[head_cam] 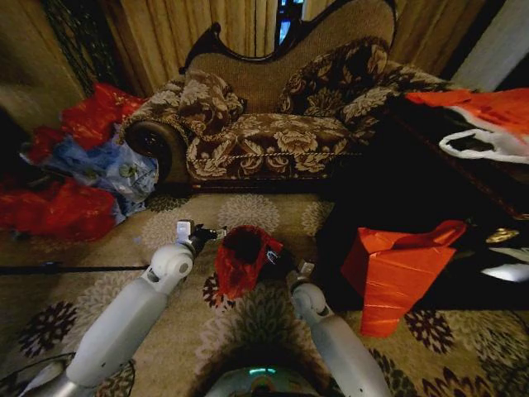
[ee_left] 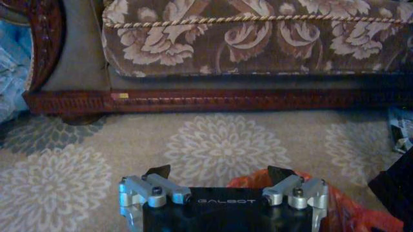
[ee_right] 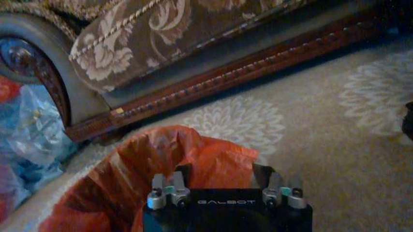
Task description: Place a garbage bag over the trash bin.
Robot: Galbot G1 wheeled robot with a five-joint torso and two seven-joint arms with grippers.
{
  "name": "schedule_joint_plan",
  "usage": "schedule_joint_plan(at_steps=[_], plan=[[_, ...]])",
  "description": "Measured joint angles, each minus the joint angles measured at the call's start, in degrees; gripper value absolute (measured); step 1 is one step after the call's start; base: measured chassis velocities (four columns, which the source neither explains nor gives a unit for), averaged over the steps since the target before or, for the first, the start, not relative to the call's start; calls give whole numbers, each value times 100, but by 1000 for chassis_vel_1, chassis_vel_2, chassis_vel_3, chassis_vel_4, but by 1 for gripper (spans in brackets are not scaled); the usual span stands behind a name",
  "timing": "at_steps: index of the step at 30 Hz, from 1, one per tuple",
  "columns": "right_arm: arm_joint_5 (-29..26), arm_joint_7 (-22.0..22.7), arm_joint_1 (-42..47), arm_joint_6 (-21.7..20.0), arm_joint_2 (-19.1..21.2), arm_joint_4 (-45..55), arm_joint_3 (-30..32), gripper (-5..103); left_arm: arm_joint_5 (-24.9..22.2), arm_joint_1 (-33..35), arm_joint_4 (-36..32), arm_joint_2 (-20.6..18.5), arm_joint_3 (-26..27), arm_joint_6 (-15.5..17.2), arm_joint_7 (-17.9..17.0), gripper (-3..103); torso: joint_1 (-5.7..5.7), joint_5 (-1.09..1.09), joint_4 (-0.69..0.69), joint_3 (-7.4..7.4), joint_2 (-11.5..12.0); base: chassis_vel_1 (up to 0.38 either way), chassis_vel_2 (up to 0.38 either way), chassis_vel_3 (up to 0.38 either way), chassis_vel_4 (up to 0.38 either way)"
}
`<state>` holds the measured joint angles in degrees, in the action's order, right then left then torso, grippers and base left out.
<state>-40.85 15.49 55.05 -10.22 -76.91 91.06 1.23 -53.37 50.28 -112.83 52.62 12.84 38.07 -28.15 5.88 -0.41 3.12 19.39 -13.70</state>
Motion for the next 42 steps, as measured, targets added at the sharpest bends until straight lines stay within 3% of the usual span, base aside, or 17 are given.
schedule_joint_plan(at_steps=[7,11,14,18,29,42], plan=[[73,-5,-80,21,-2,-178,-48,35,-4,-39,33,36,-13,-11,-2,100,0,1,0,0,0,0,0,0,0],[72,-4,-86,24,18,-192,-49,30,-5,-57,66,47,-19,-16,-1,100,0,0,0,0,0,0,0,0,0],[69,-14,-102,30,2,-248,-56,14,-6,-76,115,90,-20,-27,4,100,0,1,0,0,0,0,0,0,0],[76,-34,-121,54,-50,-356,-53,2,-1,-89,177,129,-26,-53,11,100,0,1,-1,0,0,0,0,0,0],[135,-107,-90,60,25,-590,34,0,14,-58,197,132,-15,-114,28,100,0,1,0,0,0,0,0,0,0],[561,-481,-258,265,-224,-1511,68,0,111,129,69,165,-17,-207,36,100,0,1,0,0,0,0,0,0,0]])
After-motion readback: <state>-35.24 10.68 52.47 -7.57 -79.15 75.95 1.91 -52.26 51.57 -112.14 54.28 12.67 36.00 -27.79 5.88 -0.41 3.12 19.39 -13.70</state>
